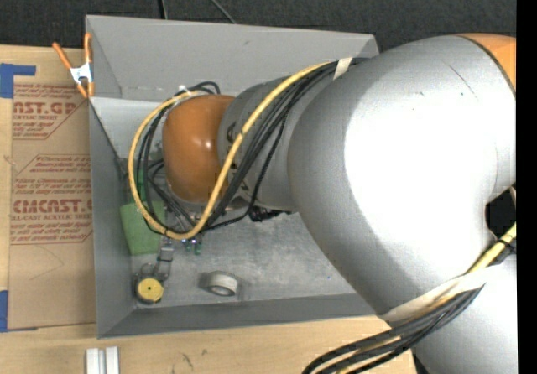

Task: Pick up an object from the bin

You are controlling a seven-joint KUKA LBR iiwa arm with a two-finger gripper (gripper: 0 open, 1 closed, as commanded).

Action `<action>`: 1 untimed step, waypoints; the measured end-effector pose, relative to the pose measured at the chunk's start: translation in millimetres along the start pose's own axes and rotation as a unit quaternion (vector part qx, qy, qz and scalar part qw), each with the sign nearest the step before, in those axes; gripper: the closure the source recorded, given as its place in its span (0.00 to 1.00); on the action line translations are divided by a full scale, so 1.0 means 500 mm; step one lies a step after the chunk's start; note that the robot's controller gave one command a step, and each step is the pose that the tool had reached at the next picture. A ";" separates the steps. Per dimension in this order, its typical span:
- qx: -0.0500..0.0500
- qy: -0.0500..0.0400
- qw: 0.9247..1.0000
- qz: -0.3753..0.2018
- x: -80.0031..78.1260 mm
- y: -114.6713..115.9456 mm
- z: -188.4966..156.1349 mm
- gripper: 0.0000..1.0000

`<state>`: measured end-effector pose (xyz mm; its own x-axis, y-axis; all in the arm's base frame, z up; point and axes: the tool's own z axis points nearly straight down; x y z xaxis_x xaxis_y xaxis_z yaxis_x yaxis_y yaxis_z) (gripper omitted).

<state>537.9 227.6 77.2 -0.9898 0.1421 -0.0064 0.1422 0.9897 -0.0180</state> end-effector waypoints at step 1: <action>-0.002 0.000 1.000 -0.002 0.001 0.001 0.000 1.00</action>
Offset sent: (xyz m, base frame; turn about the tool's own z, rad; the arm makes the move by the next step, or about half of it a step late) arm 0.0000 0.0000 0.0000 0.0000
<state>537.6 227.9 77.1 -0.9904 0.1379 -0.0060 0.1380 0.9903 -0.0143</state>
